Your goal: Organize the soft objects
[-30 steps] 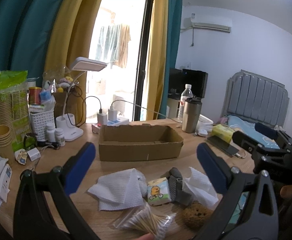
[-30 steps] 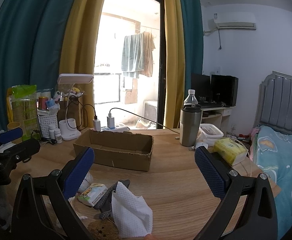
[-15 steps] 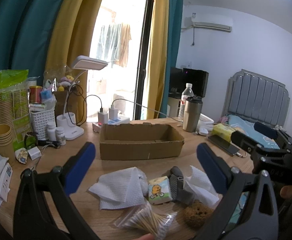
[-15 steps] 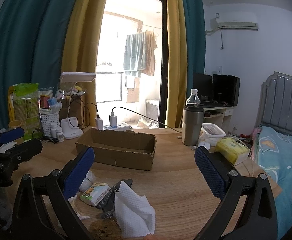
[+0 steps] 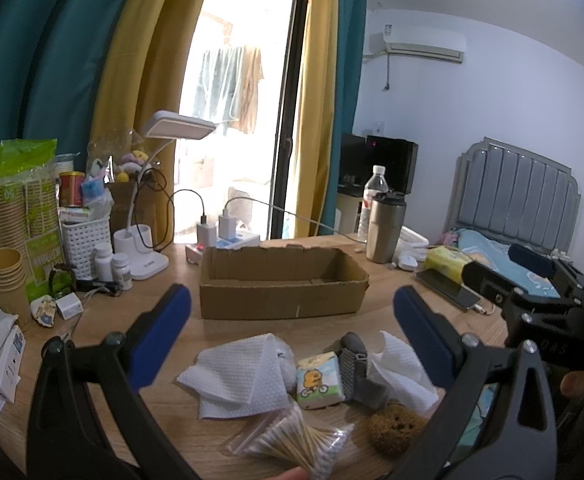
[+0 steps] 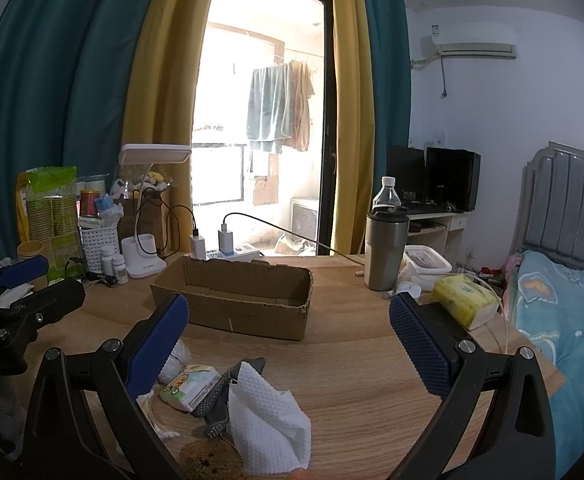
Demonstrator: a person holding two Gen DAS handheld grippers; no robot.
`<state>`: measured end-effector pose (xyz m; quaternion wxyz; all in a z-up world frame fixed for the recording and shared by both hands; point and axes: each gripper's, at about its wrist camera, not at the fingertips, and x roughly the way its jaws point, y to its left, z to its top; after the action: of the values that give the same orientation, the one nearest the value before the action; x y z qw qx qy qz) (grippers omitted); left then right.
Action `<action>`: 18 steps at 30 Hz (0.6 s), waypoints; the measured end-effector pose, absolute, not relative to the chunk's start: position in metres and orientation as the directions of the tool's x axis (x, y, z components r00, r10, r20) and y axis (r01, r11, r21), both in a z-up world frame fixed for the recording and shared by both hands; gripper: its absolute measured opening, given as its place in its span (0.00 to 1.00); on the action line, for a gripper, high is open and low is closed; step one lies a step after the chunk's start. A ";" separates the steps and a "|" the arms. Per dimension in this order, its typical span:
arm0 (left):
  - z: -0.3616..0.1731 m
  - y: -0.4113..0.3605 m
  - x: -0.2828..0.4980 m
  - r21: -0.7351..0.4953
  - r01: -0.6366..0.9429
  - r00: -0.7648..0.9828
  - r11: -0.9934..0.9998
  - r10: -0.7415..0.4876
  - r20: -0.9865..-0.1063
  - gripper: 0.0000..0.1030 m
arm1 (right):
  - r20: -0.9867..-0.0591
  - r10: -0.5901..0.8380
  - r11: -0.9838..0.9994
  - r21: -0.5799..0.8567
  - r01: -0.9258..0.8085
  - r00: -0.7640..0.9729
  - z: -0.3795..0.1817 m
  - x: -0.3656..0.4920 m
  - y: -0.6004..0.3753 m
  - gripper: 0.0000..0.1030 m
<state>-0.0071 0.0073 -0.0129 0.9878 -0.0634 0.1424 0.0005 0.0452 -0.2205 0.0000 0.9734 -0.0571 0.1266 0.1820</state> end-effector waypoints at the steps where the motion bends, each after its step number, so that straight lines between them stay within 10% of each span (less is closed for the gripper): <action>1: -0.013 0.007 -0.007 -0.125 -0.020 0.959 0.992 -0.016 -0.282 0.99 | -0.267 0.340 0.927 -0.065 -0.369 0.902 0.000 0.045 -0.221 0.99; 18: -0.012 0.010 -0.007 -0.128 -0.021 0.959 0.992 -0.016 -0.284 0.99 | -0.271 0.344 0.925 -0.068 -0.374 0.899 0.001 0.045 -0.218 0.99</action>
<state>-0.0065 0.0098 -0.0124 0.9875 -0.0648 0.1435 0.0011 0.0448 -0.2183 0.0005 0.9726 -0.0593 0.1282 0.1845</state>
